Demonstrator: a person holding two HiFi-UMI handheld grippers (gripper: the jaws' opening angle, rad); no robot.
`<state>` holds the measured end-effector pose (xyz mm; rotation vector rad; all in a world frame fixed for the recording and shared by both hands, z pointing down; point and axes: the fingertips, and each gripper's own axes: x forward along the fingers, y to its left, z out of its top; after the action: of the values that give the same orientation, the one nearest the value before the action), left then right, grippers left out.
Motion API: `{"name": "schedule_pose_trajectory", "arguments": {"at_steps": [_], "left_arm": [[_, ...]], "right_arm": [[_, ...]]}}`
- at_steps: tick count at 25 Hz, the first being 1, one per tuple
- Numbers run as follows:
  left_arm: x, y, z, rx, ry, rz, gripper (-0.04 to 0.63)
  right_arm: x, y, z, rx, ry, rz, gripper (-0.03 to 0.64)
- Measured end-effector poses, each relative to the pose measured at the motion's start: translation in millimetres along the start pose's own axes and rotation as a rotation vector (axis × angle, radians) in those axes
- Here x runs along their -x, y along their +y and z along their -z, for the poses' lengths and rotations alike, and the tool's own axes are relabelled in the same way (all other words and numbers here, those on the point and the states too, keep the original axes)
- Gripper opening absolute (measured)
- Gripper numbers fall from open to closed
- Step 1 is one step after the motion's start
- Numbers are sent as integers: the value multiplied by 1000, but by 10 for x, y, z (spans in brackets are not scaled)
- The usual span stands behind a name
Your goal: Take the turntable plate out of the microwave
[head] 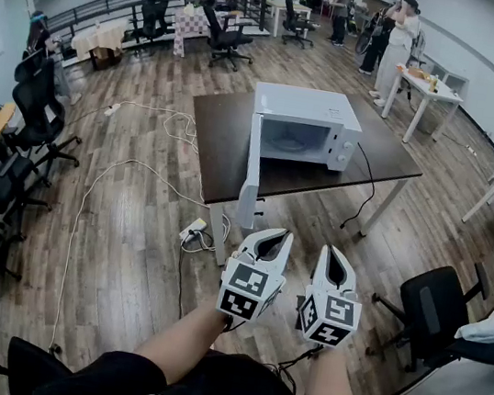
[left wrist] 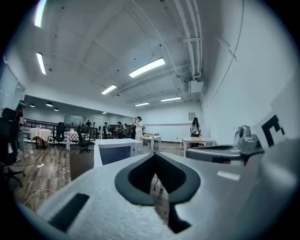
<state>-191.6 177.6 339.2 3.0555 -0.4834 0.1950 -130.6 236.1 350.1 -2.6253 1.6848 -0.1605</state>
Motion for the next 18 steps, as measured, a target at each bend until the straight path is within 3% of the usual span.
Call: {"name": "schedule_pose_trajectory", "arguments": {"at_steps": [18], "left_arm": [[-37, -485, 124, -4, 18, -46, 10]], "right_arm": [[427, -296, 148, -21, 9, -58, 9]]}}
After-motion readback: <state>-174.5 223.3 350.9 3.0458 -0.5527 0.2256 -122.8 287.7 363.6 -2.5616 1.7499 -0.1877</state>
